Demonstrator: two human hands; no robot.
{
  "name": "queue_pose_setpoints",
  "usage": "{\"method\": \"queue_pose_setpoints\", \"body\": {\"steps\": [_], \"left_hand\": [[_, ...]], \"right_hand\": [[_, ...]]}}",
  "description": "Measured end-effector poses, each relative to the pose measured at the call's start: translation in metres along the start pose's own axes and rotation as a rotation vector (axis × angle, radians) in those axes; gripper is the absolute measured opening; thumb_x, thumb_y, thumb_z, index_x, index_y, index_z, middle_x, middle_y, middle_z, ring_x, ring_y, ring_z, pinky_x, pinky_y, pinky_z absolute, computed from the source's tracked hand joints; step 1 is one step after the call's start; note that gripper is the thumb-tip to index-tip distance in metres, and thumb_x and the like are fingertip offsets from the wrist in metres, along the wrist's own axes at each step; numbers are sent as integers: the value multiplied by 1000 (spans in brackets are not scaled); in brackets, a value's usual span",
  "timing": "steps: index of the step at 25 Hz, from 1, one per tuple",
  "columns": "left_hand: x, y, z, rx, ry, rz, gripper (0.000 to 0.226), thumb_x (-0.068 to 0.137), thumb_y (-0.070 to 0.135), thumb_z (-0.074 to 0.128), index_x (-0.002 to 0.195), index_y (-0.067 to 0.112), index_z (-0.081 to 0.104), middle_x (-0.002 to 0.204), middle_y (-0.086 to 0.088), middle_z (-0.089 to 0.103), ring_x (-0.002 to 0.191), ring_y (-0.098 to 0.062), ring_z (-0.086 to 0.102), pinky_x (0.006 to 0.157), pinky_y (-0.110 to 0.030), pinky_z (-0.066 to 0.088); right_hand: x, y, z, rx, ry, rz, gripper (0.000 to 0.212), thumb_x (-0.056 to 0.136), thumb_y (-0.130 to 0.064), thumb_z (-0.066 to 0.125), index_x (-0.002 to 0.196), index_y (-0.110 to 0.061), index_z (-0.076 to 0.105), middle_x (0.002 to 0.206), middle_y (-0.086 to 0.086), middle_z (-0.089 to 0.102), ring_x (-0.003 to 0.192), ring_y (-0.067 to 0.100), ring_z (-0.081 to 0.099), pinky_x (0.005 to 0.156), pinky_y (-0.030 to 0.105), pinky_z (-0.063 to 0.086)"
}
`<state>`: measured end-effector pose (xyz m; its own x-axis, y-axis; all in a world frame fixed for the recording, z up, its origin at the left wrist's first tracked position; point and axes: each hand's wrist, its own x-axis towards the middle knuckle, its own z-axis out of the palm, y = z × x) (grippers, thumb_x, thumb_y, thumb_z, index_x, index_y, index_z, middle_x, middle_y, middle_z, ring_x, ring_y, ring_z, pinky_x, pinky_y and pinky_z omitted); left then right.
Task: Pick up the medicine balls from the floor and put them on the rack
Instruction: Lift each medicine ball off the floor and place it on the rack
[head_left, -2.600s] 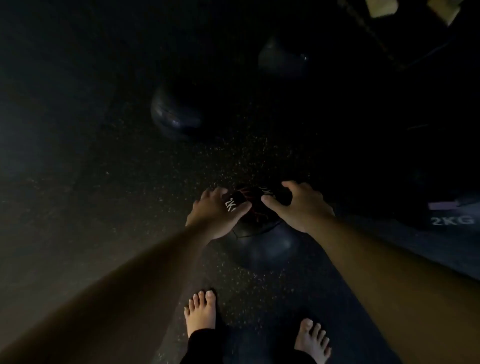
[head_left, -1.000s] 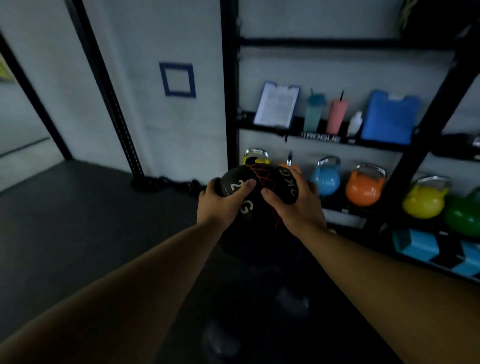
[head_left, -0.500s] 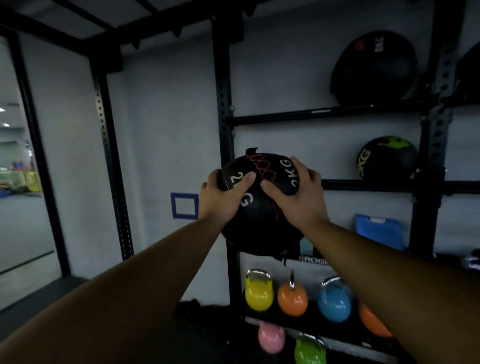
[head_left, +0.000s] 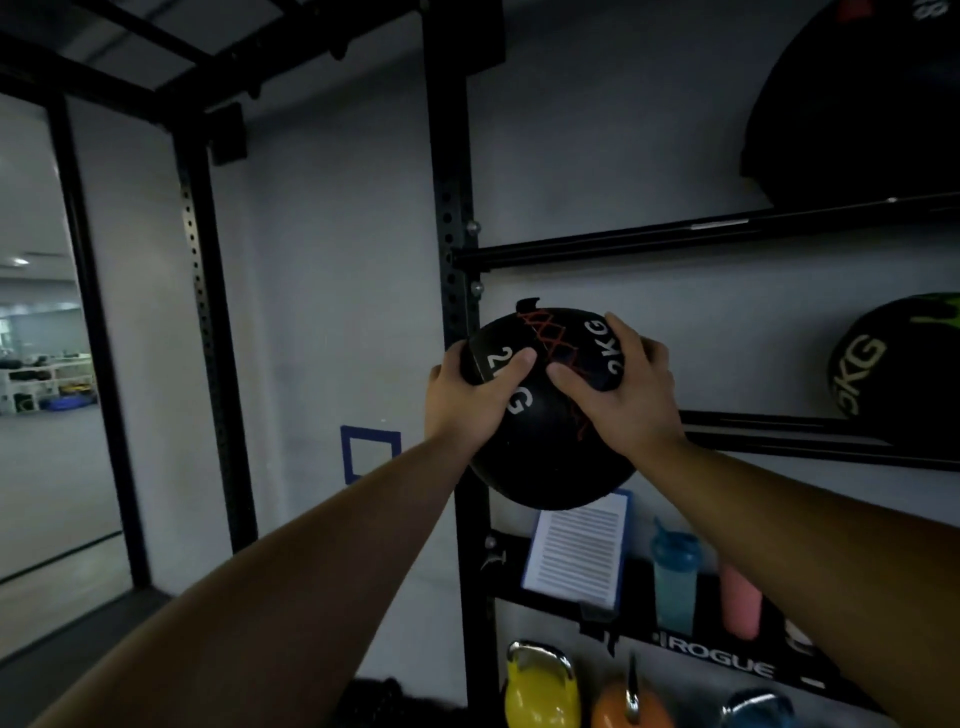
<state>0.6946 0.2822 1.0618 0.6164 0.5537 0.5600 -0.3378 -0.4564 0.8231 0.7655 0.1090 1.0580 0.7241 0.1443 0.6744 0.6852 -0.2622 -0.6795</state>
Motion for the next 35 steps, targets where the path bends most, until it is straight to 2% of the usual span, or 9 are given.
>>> {"method": "queue_pose_setpoints", "body": {"steps": [9, 13, 16, 19, 22, 25, 27, 32, 35], "left_hand": [[273, -125, 110, 87, -140, 54, 116, 61, 93, 65, 157, 33, 47, 154, -6, 52, 136, -30, 58, 107, -47, 54], [343, -222, 174, 402, -309, 283, 73, 106, 59, 47, 169, 29, 27, 176, -8, 24, 162, -33, 18, 130, -49, 18], [367, -284, 197, 317, -156, 380, 65, 105, 54, 37, 164, 27, 40, 172, -5, 35, 157, -29, 26, 127, -42, 22], [393, -296, 203, 241, -85, 352, 71, 96, 62, 32, 160, 34, 47, 167, -2, 44, 151, -28, 34, 123, -40, 26], [385, -287, 191, 273, -159, 361, 76, 94, 65, 31, 162, 33, 43, 169, 0, 40, 153, -29, 34, 126, -47, 28], [375, -269, 160, 443, -382, 278, 73, 101, 68, 36, 168, 41, 25, 177, 10, 23, 159, -21, 30, 127, -38, 27], [364, -247, 133, 584, -477, 183, 71, 104, 67, 43, 168, 43, 24, 174, 9, 32, 150, -21, 45, 120, -34, 37], [238, -208, 67, 864, -508, 95, 66, 90, 82, 49, 143, 44, 59, 131, 10, 70, 122, -20, 67, 97, -36, 53], [134, -168, 39, 926, -463, 89, 57, 87, 86, 50, 121, 43, 69, 108, 17, 71, 108, -17, 70, 69, -25, 44]], "right_hand": [[229, 134, 131, -28, 97, 59, 112, 59, -93, 57, 156, -52, 20, 158, 0, 25, 145, 33, 29, 111, 52, 34], [293, 229, 204, -307, -24, 39, 92, 83, -88, 40, 160, -49, 11, 170, 7, 11, 152, 38, 16, 120, 58, 25], [319, 270, 258, -488, 77, -42, 84, 85, -89, 20, 158, -48, 21, 169, 7, 22, 149, 40, 23, 114, 65, 28], [347, 273, 273, -527, 176, -91, 85, 83, -93, 18, 153, -47, 30, 163, 8, 36, 141, 43, 34, 106, 67, 33], [337, 268, 268, -523, 138, -79, 84, 83, -93, 18, 153, -48, 27, 165, 7, 31, 144, 42, 29, 109, 67, 30], [315, 257, 257, -554, -34, -37, 88, 81, -94, 17, 157, -50, 10, 172, 6, 11, 153, 39, 13, 117, 68, 19], [301, 247, 239, -564, -180, 26, 93, 80, -93, 22, 158, -50, -3, 174, 3, -1, 156, 39, 7, 119, 65, 17], [184, 214, 173, -471, -328, 100, 84, 89, -80, 39, 160, -39, 20, 168, 6, 26, 144, 39, 35, 112, 55, 34], [92, 176, 129, -436, -442, 74, 73, 94, -70, 50, 154, -32, 36, 160, 6, 39, 139, 34, 43, 110, 51, 40]]}}
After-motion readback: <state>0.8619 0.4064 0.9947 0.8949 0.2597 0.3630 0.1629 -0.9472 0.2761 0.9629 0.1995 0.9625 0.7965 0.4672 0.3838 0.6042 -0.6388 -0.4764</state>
